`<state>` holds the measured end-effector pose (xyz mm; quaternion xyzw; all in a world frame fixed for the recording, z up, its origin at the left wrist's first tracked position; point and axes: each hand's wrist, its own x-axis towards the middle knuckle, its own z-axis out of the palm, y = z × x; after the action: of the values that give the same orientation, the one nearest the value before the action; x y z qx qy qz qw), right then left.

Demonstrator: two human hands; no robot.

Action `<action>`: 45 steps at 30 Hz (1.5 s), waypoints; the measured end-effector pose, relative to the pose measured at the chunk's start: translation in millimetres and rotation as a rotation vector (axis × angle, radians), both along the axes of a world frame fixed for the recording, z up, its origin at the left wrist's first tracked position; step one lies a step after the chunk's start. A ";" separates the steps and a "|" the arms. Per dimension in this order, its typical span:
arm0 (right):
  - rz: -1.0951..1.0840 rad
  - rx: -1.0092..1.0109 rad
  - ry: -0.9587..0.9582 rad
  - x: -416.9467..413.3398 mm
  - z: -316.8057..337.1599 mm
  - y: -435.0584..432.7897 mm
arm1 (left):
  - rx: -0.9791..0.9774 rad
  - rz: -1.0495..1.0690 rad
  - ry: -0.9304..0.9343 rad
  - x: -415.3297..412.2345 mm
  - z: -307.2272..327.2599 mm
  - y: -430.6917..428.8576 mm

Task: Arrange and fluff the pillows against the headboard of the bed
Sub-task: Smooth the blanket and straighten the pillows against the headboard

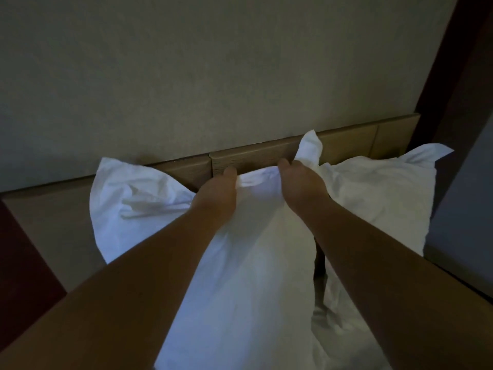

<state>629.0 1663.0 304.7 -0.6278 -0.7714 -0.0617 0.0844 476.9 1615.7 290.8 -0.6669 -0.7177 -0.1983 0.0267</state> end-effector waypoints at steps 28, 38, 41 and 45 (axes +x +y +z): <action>0.270 0.132 0.502 -95.1 -14.9 -45.7 | -0.303 0.283 0.395 -91.6 28.1 -63.3; 0.319 0.094 0.396 -82.7 -32.4 -132.5 | 0.013 0.083 0.320 -88.1 23.1 -146.4; 0.245 0.085 0.348 -73.4 -47.4 -171.2 | 0.049 -0.088 0.344 -84.1 -5.2 -179.1; 0.127 -0.020 0.192 -55.6 -85.3 -227.1 | -0.031 -0.246 0.255 -86.0 -64.9 -225.0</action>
<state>573.4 1435.9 219.4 -0.5814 -0.7985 0.0117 0.1554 390.9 1390.7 226.0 -0.7697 -0.6246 -0.1028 0.0826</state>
